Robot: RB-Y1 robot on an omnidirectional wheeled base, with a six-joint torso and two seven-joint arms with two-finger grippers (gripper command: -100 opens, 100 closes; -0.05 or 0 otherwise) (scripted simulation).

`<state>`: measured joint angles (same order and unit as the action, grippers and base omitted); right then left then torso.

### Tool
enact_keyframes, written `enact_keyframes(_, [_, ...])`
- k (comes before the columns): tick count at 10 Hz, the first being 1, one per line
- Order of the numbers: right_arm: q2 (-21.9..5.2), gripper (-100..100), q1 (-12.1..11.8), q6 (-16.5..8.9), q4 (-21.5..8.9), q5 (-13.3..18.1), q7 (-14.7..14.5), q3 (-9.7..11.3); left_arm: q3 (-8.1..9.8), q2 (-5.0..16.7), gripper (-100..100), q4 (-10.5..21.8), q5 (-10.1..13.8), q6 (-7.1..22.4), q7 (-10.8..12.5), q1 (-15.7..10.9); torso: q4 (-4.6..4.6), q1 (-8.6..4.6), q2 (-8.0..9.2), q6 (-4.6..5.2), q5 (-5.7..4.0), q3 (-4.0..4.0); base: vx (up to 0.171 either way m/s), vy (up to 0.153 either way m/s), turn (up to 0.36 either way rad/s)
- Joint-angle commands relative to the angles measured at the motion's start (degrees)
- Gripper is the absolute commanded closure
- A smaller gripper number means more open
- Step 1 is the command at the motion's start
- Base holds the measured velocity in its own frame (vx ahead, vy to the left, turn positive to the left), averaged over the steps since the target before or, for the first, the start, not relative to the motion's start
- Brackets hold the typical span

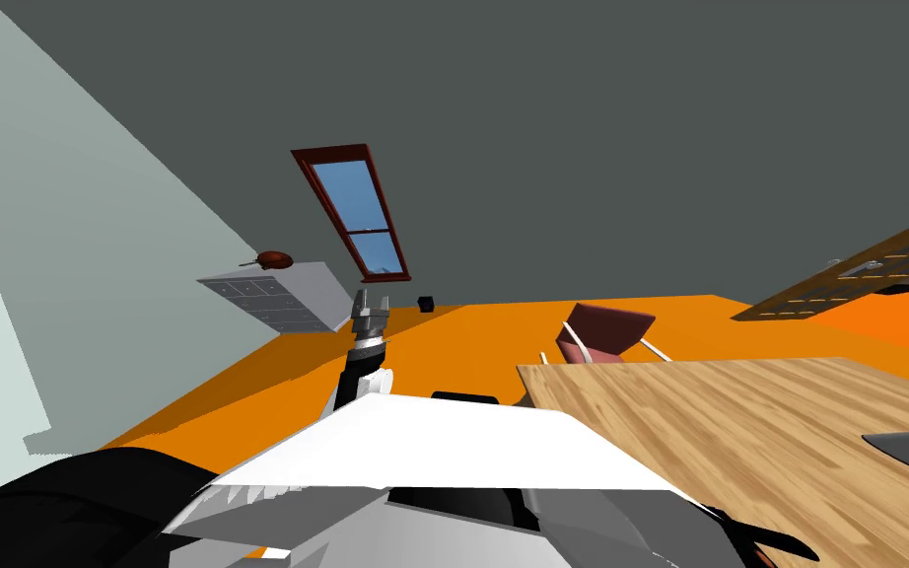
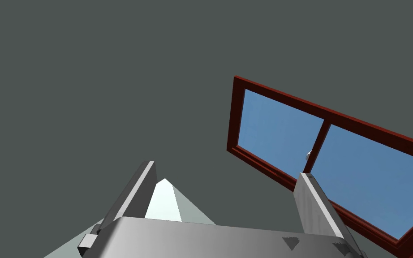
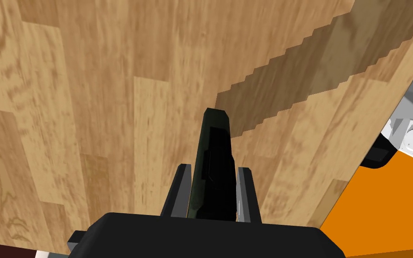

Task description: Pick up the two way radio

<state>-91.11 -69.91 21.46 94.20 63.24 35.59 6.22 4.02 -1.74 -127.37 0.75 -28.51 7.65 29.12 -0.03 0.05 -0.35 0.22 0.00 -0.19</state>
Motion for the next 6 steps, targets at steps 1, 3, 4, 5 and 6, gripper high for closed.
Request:
enact_keyframes(1, [-2.30, 100, -0.72, 1.05, 0.56, -0.56, 1.25, -1.93, 0.00, 0.00, 0, 0.00, 0.00, 0.00, 0.00, 0.00, 0.00, 0.00, 0.00, 0.00, 0.00, 0.00, -0.028, 0.012, -0.153])
enact_keyframes(3, [-4.72, 100, -1.42, 1.96, 1.24, -1.01, 2.51, -3.76, 0.00, 0.00, 0, 0.00, 0.00, 0.00, 0.00, -0.01, 0.01, 0.07, 0.05, -0.01, 0.02, 0.03, -0.029, 0.012, -0.072])
enact_keyframes(4, [-5.53, 100, -1.65, 2.26, 1.46, -1.17, 2.93, -4.36, 0.00, 0.00, 0, 0.00, 0.00, 0.00, 0.00, -0.01, 0.01, 0.07, 0.05, -0.01, 0.03, 0.03, -0.025, 0.006, -0.071])
enact_keyframes(5, [-5.17, 100, -1.93, 1.58, 1.71, -1.01, 2.79, -4.00, 0.00, 0.00, 0, 0.00, 0.00, 0.00, 0.00, -0.01, 0.01, 0.07, 0.04, -0.01, 0.02, 0.03, -0.010, 0.004, -0.010])
enact_keyframes(6, [-5.28, 0, -1.97, 1.59, 1.80, -1.02, 2.99, -4.08, 0.00, 0.00, 0, 0.00, 0.00, 0.00, 0.00, -0.01, 0.00, 0.05, 0.02, -0.01, 0.02, 0.01, 0.000, 0.000, 0.000])
